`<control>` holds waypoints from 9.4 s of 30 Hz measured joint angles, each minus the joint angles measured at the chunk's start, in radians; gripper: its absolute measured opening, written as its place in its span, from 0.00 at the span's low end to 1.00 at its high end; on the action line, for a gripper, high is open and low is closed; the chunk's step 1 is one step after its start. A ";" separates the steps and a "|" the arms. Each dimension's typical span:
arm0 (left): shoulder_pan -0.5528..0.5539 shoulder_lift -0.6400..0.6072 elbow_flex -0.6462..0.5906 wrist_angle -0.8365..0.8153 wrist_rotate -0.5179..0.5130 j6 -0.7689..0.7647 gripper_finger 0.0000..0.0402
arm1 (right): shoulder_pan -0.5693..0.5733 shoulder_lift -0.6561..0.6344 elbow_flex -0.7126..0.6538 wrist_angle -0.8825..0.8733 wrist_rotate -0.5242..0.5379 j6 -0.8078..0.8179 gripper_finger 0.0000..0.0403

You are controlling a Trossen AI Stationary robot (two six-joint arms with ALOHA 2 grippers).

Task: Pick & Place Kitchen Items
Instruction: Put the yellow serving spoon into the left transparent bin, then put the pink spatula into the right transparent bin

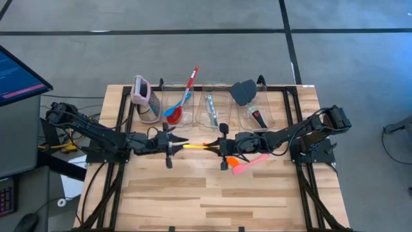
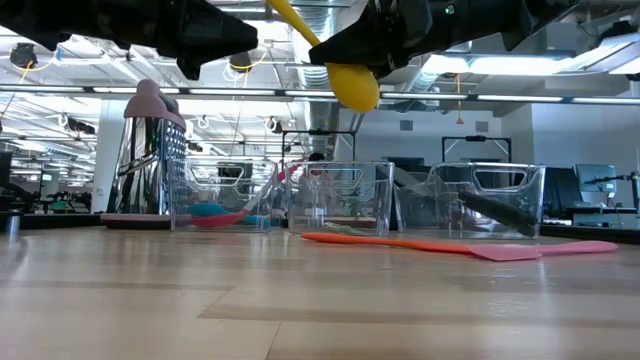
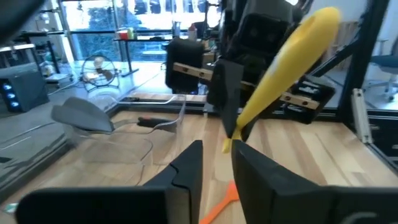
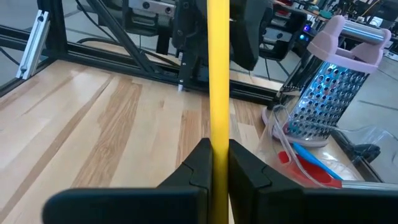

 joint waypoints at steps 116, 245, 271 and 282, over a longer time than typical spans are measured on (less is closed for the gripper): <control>0.064 0.331 0.143 0.414 0.181 -0.044 0.16 | 0.006 0.000 0.001 0.013 0.000 0.011 0.05; 0.683 0.125 0.186 -0.138 0.318 -0.187 0.37 | 0.042 -0.194 0.000 -0.453 0.078 0.105 0.00; 0.267 0.083 0.073 -0.130 0.425 0.074 0.12 | 0.042 -0.193 0.000 -0.492 0.078 0.105 0.00; 0.201 0.084 0.028 -0.020 0.426 -0.021 0.06 | 0.041 -0.193 0.000 -0.492 0.078 0.105 0.00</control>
